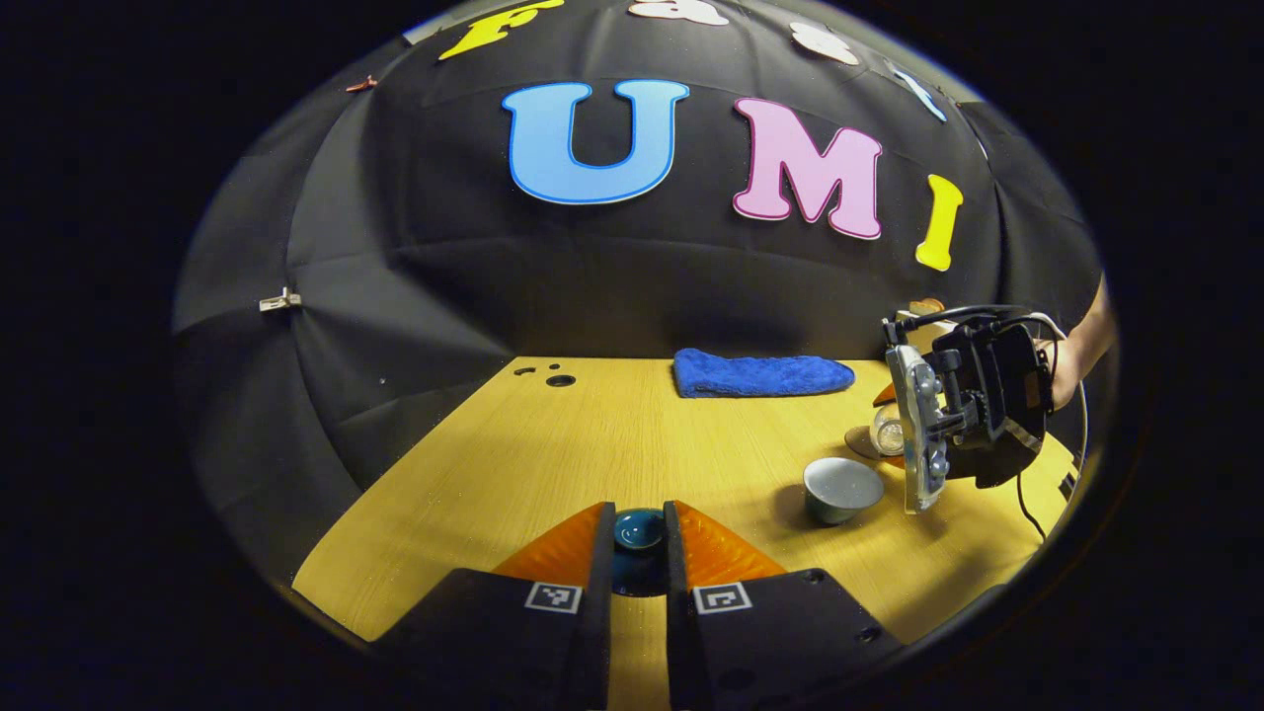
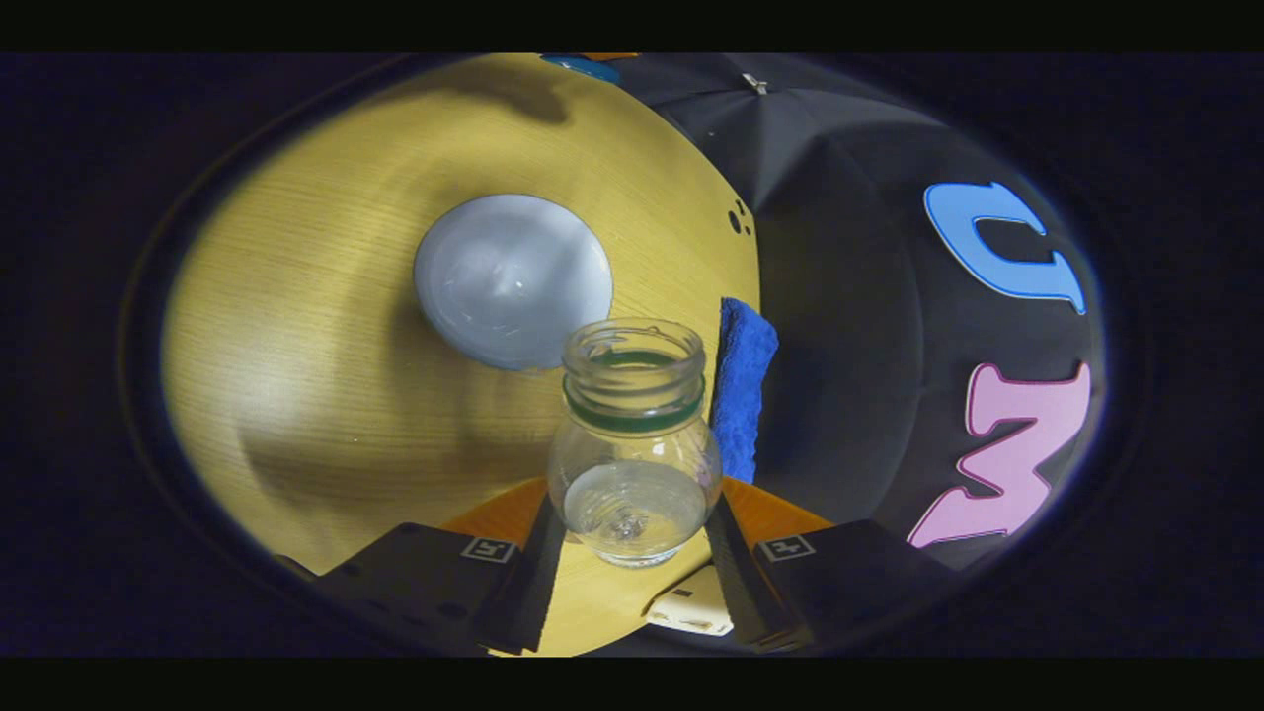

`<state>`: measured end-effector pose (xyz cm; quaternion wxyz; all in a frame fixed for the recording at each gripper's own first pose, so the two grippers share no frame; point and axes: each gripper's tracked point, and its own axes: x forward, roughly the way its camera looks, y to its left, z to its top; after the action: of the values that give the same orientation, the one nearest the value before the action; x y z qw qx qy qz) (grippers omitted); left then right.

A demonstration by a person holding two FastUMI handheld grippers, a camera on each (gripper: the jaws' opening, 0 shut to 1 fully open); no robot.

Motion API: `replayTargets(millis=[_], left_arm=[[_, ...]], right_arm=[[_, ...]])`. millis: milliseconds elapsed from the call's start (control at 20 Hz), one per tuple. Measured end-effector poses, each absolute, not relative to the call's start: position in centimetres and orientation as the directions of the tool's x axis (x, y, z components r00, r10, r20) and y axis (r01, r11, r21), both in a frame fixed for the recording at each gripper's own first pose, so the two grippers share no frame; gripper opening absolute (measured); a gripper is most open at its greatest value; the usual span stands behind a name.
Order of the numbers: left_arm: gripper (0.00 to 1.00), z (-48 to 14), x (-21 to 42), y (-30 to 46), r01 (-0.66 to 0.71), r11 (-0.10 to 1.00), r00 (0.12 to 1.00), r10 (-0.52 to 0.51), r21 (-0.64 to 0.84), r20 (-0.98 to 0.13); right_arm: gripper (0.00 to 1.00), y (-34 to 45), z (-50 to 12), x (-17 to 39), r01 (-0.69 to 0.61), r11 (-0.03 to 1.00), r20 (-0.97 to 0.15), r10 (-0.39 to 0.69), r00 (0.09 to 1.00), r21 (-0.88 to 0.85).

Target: Open the teacup lid with one hand, grasp the water bottle and pour water into the teacup with the other hand; after pouring, place the water bottle on the coaster and then close the teacup lid.

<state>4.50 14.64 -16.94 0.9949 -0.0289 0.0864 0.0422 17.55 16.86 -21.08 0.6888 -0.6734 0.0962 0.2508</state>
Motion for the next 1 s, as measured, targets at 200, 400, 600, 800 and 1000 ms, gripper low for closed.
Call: replayTargets(millis=[200, 400, 600, 800, 1000], left_arm=[[0.27, -16.7, 4.5, 14.5, -0.089, 0.995, 0.982, 0.081, -0.044, -0.170], [0.27, -16.4, 4.6, 14.3, -0.090, 0.995, 0.983, 0.082, -0.043, -0.163], [0.27, -16.1, 4.7, 14.0, -0.091, 0.995, 0.985, 0.083, -0.046, -0.152], [0.27, -16.7, 4.6, 14.2, -0.103, 0.993, 0.983, 0.092, -0.062, -0.160], [0.27, -17.2, 4.3, 14.6, -0.121, 0.990, 0.981, 0.107, -0.079, -0.162]], right_arm=[[0.73, 16.9, -21.1, 17.1, -0.493, -0.021, -0.486, 0.219, 0.846, -0.870], [0.73, 16.3, -19.8, 17.0, -0.505, 0.053, -0.487, 0.198, 0.851, -0.861], [0.73, 16.2, -16.8, 18.3, -0.395, -0.062, -0.399, 0.186, 0.898, -0.917], [0.73, 17.1, -16.5, 19.0, -0.357, -0.130, -0.377, 0.204, 0.903, -0.925], [0.73, 18.3, -16.9, 19.6, -0.329, -0.186, -0.365, 0.219, 0.905, -0.926]])
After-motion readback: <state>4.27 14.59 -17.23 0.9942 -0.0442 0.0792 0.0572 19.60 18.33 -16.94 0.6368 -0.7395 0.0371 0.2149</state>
